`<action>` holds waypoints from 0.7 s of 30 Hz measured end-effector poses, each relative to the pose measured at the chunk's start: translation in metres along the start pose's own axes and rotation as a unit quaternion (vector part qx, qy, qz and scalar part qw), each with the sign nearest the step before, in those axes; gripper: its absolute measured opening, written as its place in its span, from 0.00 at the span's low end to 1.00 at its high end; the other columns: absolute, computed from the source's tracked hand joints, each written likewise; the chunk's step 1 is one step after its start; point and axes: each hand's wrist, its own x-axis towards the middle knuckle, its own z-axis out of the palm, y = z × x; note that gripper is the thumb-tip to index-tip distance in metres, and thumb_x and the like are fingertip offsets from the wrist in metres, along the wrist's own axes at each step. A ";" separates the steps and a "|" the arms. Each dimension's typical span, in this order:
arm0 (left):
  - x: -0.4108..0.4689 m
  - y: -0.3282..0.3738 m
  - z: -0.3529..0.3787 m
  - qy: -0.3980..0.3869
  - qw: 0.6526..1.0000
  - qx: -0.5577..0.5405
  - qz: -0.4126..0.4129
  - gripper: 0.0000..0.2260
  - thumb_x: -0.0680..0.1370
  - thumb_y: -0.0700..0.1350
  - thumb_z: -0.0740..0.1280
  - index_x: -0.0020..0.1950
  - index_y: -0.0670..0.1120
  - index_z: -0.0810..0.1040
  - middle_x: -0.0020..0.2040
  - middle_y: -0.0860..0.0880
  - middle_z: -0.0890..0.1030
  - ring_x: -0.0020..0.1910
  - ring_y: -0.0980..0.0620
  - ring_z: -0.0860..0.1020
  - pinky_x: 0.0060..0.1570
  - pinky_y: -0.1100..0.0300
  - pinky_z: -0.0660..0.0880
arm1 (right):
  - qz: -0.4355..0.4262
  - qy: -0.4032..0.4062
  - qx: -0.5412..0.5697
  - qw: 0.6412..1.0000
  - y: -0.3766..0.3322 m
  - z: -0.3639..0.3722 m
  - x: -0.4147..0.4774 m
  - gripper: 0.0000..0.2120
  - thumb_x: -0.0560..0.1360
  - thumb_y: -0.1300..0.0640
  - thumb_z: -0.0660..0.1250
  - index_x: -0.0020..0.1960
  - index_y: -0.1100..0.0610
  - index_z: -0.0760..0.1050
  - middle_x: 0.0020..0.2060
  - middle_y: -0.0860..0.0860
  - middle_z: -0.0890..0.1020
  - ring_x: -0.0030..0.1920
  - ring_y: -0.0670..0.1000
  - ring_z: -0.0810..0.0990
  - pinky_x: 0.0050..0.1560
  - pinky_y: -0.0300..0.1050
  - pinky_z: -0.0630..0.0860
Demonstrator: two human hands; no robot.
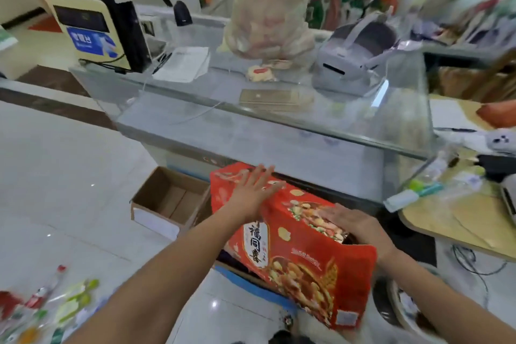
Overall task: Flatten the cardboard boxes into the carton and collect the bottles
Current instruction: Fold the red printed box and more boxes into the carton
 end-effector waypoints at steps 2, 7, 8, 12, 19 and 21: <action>0.020 0.007 -0.001 -0.076 0.996 0.030 0.037 0.54 0.66 0.52 0.77 0.78 0.58 0.41 0.79 0.45 0.37 0.78 0.43 0.37 0.76 0.45 0.41 | 0.001 -0.022 0.013 1.000 0.008 -0.003 0.011 0.30 0.75 0.31 0.48 0.70 0.45 0.67 0.65 0.48 0.77 0.64 0.55 0.77 0.54 0.49 0.78; 0.042 -0.004 0.017 -0.238 0.970 -0.030 0.044 0.61 0.65 0.49 0.79 0.76 0.56 0.31 0.78 0.47 0.35 0.78 0.46 0.37 0.75 0.46 0.39 | -0.045 -0.082 -0.034 0.995 0.027 0.000 0.043 0.29 0.77 0.33 0.44 0.72 0.47 0.61 0.66 0.47 0.76 0.64 0.54 0.77 0.55 0.48 0.78; 0.045 -0.007 0.022 -0.243 0.968 -0.057 0.036 0.61 0.65 0.49 0.79 0.75 0.57 0.29 0.78 0.48 0.34 0.78 0.46 0.37 0.75 0.46 0.40 | -0.059 -0.074 -0.023 0.995 0.030 0.005 0.049 0.29 0.78 0.34 0.45 0.72 0.48 0.61 0.66 0.48 0.76 0.64 0.54 0.77 0.55 0.49 0.78; 0.065 -0.019 0.041 -0.267 0.960 -0.060 0.050 0.63 0.65 0.48 0.79 0.72 0.61 0.25 0.76 0.46 0.29 0.76 0.43 0.33 0.75 0.44 0.39 | -0.074 -0.005 0.009 0.997 0.037 0.032 0.074 0.35 0.74 0.35 0.58 0.75 0.47 0.53 0.67 0.50 0.76 0.65 0.56 0.77 0.55 0.53 0.79; 0.096 -0.017 0.047 -0.259 0.959 -0.050 0.108 0.59 0.65 0.54 0.77 0.75 0.61 0.31 0.78 0.41 0.39 0.77 0.39 0.37 0.74 0.43 0.41 | -0.034 -0.078 -0.006 0.996 0.068 0.054 0.088 0.52 0.66 0.42 0.74 0.78 0.47 0.43 0.74 0.51 0.65 0.71 0.55 0.69 0.61 0.50 0.76; 0.093 -0.005 0.055 -0.241 0.963 -0.057 0.108 0.57 0.66 0.55 0.76 0.76 0.59 0.32 0.78 0.39 0.39 0.76 0.38 0.36 0.74 0.43 0.40 | 0.009 -0.121 -0.016 0.992 0.080 0.051 0.077 0.52 0.69 0.52 0.73 0.77 0.41 0.38 0.78 0.50 0.51 0.76 0.53 0.57 0.69 0.50 0.67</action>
